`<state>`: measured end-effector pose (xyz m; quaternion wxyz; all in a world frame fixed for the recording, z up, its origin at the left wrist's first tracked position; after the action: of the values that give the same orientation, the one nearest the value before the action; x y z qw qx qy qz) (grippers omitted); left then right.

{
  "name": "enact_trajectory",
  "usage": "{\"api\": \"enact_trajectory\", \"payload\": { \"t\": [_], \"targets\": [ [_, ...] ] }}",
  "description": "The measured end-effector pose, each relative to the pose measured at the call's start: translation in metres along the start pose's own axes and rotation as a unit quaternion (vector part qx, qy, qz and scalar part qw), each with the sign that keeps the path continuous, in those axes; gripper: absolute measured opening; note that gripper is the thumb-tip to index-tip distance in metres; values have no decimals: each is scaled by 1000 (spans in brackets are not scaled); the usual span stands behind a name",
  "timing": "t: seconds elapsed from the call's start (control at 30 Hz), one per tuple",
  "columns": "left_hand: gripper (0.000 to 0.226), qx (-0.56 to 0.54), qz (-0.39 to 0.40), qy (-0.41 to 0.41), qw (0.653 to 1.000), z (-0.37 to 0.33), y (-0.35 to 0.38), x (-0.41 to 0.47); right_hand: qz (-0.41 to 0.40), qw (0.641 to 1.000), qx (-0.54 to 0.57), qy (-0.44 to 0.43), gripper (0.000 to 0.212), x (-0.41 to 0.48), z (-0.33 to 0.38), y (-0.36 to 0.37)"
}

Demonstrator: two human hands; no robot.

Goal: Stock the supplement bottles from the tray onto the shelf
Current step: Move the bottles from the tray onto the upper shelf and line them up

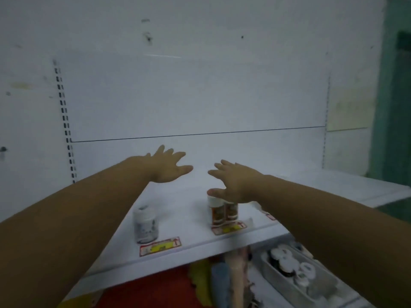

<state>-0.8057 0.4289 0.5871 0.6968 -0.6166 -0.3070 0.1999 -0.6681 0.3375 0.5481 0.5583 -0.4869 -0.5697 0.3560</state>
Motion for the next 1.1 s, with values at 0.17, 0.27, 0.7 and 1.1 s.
{"api": "enact_trajectory", "payload": {
  "t": [0.17,0.27,0.7,1.1],
  "targets": [
    [72,-1,8,48,999,-121,14,33,2,998,17,57,73,-86,-101,3],
    [70,-37,1,108,993,-196,20,46,16,996,14,81,72,-130,-152,11],
    [59,-149,-9,349,925,-447,119,127,124,958,25,259,74,-259,-338,94],
    [42,-237,128,268,925,-425,304,196,202,928,76,304,65,-232,-394,227]
  ]
}}
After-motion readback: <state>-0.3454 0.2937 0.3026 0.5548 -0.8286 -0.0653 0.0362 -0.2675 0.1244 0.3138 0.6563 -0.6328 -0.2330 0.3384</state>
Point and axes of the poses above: each hand's wrist, its own x-axis towards the middle knuckle, its own y-axis out of the palm, z = x × y, the point moved 7 cm from there along x, towards the middle knuckle, and after that the axes turned 8 degrees about y, right-handed, at the moved point
